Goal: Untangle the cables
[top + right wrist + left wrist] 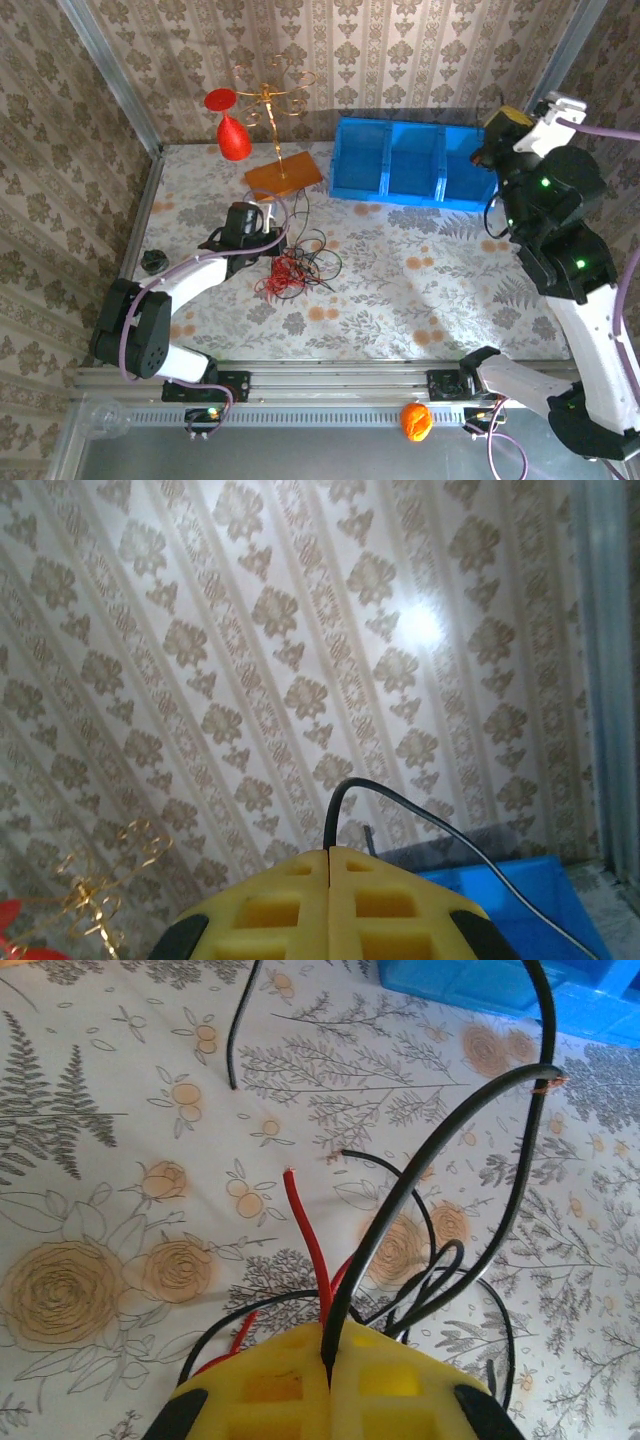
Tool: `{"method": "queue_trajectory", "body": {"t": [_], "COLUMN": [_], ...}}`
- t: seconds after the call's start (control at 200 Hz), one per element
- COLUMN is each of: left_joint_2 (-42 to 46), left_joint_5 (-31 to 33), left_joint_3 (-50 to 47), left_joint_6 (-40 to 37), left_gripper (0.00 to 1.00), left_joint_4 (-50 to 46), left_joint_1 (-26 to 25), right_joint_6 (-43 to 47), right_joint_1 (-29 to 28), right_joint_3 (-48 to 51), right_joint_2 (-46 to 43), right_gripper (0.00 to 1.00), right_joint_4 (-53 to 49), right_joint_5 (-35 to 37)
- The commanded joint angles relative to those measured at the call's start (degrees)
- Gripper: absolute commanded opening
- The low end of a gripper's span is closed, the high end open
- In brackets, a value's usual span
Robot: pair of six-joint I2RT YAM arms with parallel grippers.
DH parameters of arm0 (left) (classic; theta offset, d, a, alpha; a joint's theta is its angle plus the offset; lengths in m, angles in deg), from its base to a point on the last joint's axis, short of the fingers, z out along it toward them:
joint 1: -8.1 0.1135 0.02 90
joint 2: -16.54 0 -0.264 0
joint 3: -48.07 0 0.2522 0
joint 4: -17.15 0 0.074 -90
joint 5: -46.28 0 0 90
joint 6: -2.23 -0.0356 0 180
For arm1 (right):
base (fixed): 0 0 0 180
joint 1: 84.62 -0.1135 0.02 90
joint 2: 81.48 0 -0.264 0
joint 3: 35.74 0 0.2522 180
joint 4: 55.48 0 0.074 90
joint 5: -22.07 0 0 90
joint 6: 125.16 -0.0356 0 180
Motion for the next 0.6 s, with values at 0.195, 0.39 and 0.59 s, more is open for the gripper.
{"method": "queue_trajectory", "body": {"t": [0.195, 0.39, 0.59], "left_joint_2": [0.05, 2.20, 4.84], "left_joint_5": [-2.82, -1.96, -1.21], "left_joint_3": [1.57, 0.33, 0.44], "left_joint_6": [-2.54, -1.66, -0.77], "left_gripper": [0.00, 0.20, 0.54], "left_joint_4": [-2.92, -3.72, -5.48], "left_joint_1": [-7.16, -8.93, -9.87], "right_joint_6": [-1.89, -2.77, -5.16], "right_joint_1": [-0.04, -0.84, -1.37], "right_joint_3": [-5.69, -8.91, -15.99], "right_joint_2": [7.31, 13.54, 23.29], "right_gripper": [0.00, 0.00, 0.00], "right_joint_4": [-1.97, -0.05, 3.21], "right_joint_5": [-6.87, -10.01, -12.47]}}
